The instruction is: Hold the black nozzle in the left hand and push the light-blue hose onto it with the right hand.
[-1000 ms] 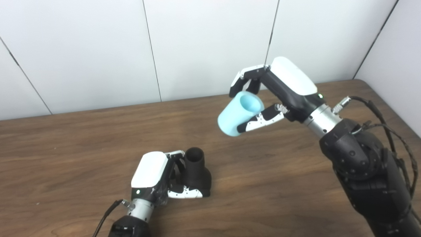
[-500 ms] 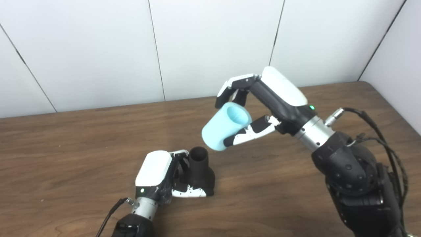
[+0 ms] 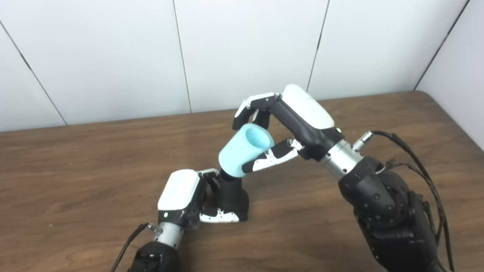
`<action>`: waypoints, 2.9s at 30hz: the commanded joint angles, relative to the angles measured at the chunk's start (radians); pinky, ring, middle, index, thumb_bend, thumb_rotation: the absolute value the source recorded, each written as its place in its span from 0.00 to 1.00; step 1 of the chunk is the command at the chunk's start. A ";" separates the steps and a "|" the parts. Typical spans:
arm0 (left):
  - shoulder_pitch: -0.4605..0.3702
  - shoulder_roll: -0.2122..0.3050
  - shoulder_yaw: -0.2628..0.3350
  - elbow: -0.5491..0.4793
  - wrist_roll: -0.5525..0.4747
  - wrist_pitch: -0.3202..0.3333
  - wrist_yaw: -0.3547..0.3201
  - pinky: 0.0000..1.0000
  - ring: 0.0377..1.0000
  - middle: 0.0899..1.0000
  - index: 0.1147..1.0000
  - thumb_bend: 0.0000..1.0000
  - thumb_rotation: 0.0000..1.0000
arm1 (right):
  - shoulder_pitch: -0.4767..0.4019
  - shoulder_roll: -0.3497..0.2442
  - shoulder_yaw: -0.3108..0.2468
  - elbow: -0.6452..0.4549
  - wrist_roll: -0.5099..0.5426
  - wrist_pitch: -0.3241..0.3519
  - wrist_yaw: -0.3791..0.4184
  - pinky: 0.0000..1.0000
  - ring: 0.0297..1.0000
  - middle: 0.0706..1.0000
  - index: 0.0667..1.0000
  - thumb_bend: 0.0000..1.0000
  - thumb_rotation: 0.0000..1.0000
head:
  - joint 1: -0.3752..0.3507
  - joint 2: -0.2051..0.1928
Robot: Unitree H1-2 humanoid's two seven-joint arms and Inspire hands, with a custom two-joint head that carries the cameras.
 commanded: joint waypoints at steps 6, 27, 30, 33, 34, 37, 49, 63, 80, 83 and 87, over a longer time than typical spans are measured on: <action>0.040 0.008 -0.027 0.006 0.014 0.031 -0.068 0.26 0.31 0.42 0.42 0.53 0.00 | -0.017 0.008 -0.001 -0.003 -0.012 -0.046 -0.025 0.40 0.38 0.49 0.46 0.52 0.00 | 0.002 0.005; 0.036 0.019 -0.027 -0.003 0.018 0.031 -0.075 0.27 0.31 0.42 0.42 0.53 0.00 | 0.015 0.008 0.007 0.032 0.004 -0.068 -0.023 0.38 0.38 0.48 0.47 0.51 0.00 | 0.001 0.014; 0.036 0.019 -0.024 -0.001 0.019 0.028 -0.069 0.26 0.30 0.42 0.42 0.53 0.00 | 0.020 0.012 0.012 0.040 0.000 -0.073 -0.026 0.38 0.38 0.48 0.47 0.52 0.00 | 0.001 0.015; 0.037 0.020 -0.024 0.002 0.018 0.023 -0.065 0.26 0.30 0.42 0.42 0.53 0.00 | 0.023 0.018 0.019 0.050 -0.001 -0.081 -0.033 0.38 0.38 0.48 0.47 0.52 0.00 | -0.001 0.015; 0.037 0.020 -0.025 0.002 0.018 0.021 -0.064 0.25 0.30 0.42 0.42 0.53 0.00 | 0.023 0.020 0.021 0.052 -0.001 -0.082 -0.035 0.38 0.38 0.47 0.48 0.52 0.00 | -0.001 0.015; 0.038 0.019 -0.024 0.000 0.015 0.024 -0.070 0.25 0.29 0.42 0.42 0.53 0.00 | 0.021 0.025 0.026 0.057 -0.005 -0.082 -0.039 0.38 0.38 0.47 0.48 0.52 0.00 | -0.001 0.016; 0.037 0.008 -0.046 0.003 0.030 0.032 -0.082 0.27 0.32 0.35 0.44 0.52 0.00 | -0.053 0.021 0.030 0.069 -0.029 -0.051 0.008 0.36 0.36 0.47 0.51 0.51 0.00 | -0.004 0.017; 0.040 0.012 -0.069 -0.005 0.031 0.048 -0.083 0.27 0.32 0.38 0.43 0.52 0.00 | -0.116 -0.036 0.053 0.061 -0.044 0.023 0.170 0.37 0.36 0.47 0.50 0.51 0.00 | -0.004 0.023; 0.041 0.012 -0.078 -0.005 0.034 0.061 -0.084 0.28 0.32 0.34 0.44 0.52 0.00 | -0.161 -0.082 0.140 0.037 -0.089 0.133 0.299 0.39 0.36 0.48 0.48 0.51 0.00 | -0.003 0.027; 0.041 0.012 -0.077 0.000 0.030 0.053 -0.075 0.27 0.32 0.33 0.44 0.52 0.00 | -0.165 -0.076 0.154 0.038 -0.107 0.137 0.305 0.35 0.35 0.47 0.49 0.51 0.00 | -0.005 0.028; 0.043 0.010 -0.079 -0.002 0.035 0.056 -0.075 0.28 0.33 0.34 0.44 0.52 0.00 | -0.168 -0.068 0.167 0.045 -0.115 0.129 0.303 0.35 0.35 0.47 0.49 0.51 0.00 | -0.005 0.032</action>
